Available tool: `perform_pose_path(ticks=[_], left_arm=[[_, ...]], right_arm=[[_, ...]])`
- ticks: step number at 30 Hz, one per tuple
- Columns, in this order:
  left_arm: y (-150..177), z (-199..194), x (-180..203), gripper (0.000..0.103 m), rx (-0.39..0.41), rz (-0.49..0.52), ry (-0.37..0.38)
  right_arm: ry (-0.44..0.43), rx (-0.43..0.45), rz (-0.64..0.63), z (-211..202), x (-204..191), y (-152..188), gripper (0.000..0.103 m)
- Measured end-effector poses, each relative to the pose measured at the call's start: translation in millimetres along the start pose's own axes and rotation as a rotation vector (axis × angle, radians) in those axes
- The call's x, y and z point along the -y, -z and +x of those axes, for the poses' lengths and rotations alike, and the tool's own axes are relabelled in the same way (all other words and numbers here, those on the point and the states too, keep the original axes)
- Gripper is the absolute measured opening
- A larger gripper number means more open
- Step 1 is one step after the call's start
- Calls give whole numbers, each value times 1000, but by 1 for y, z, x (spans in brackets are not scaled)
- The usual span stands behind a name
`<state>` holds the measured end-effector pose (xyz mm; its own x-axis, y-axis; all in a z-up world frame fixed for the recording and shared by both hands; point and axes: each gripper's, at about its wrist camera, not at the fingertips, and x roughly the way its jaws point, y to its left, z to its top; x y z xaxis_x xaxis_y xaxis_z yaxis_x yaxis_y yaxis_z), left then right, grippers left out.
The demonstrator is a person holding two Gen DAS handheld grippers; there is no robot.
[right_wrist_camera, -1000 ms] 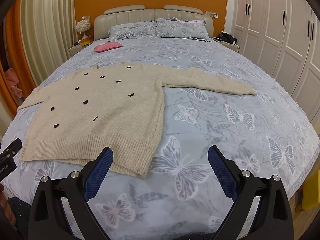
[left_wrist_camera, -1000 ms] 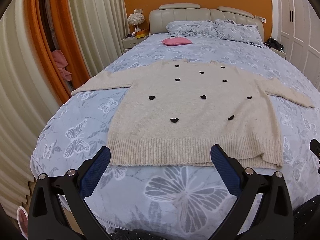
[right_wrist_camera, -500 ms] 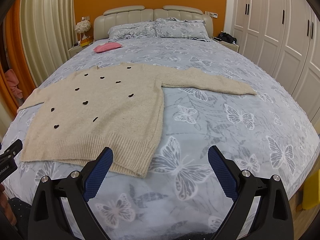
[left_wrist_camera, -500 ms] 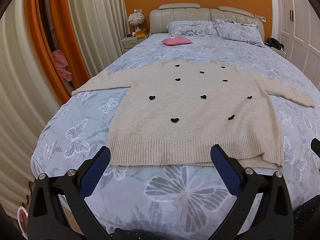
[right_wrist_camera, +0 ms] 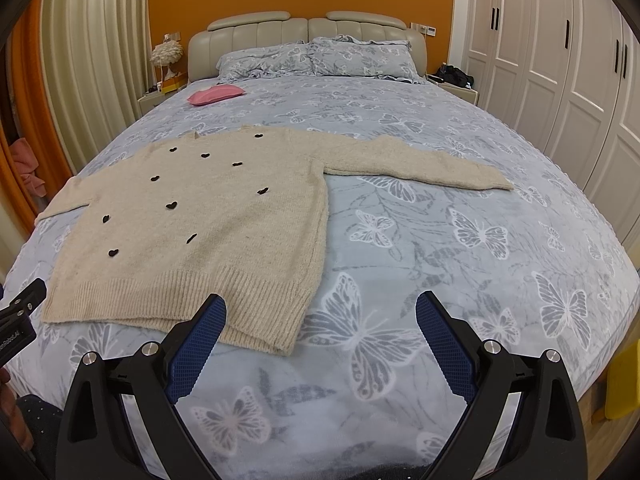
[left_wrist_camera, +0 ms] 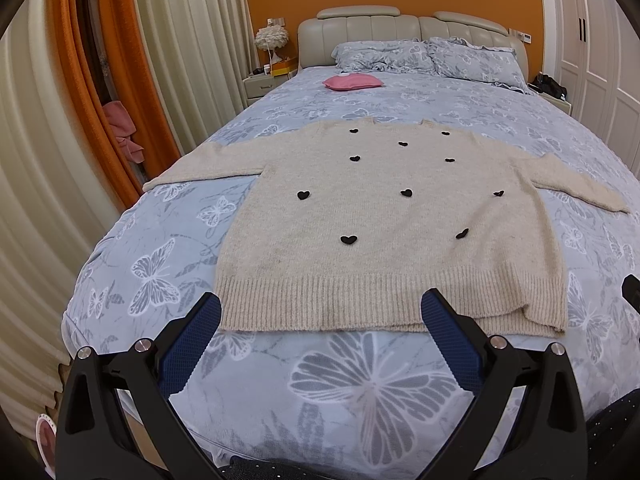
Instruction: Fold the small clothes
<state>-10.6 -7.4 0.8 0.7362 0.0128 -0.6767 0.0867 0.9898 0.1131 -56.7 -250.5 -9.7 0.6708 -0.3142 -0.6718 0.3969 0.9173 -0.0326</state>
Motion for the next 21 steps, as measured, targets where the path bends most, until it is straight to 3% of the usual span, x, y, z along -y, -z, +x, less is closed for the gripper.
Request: perform_pose_path(ticks=[21], left_arm=[[0,-1,2,98,0,1,-1]], right_arm=[[-1,0,1,0,1,1,94]])
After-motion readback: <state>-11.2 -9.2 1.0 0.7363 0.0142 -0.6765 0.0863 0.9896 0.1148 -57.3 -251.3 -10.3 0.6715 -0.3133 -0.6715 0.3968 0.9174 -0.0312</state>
